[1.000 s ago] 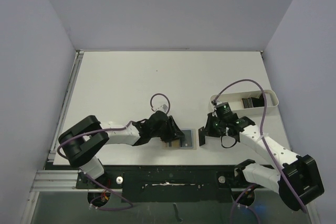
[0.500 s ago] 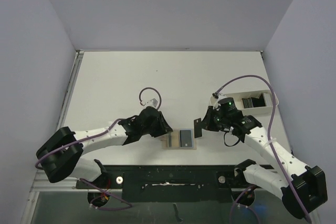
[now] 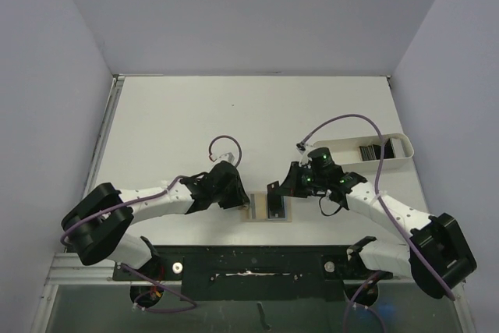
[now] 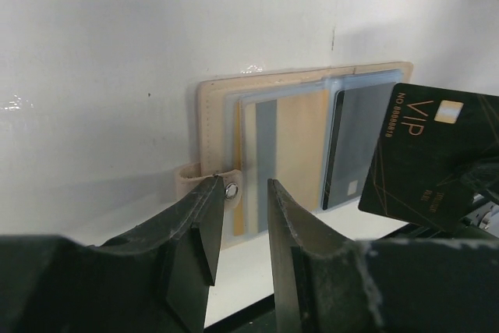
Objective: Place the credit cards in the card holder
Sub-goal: Insert the credit card into the card holder.
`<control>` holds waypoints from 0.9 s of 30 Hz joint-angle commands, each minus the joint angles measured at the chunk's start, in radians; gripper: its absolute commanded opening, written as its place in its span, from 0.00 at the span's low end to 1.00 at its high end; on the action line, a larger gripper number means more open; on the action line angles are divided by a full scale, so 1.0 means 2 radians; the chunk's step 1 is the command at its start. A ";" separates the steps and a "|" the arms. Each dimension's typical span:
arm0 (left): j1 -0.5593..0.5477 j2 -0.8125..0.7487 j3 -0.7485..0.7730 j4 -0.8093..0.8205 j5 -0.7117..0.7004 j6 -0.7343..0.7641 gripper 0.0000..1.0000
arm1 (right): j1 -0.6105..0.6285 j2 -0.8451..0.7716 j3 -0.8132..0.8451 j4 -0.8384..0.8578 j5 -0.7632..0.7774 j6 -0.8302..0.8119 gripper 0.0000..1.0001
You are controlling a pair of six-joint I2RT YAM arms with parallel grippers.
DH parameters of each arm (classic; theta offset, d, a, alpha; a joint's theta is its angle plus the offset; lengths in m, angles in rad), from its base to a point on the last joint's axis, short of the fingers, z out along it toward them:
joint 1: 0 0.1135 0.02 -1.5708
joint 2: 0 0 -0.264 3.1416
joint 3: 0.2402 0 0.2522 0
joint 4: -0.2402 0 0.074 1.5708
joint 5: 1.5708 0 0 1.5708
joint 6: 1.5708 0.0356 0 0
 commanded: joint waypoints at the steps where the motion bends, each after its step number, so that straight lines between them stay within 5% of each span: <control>1: 0.001 0.004 0.005 -0.004 0.005 0.012 0.28 | 0.008 0.028 -0.005 0.065 -0.021 0.010 0.00; 27: 0.001 -0.009 -0.019 -0.020 -0.007 0.009 0.28 | 0.013 0.074 -0.016 0.089 -0.039 0.008 0.00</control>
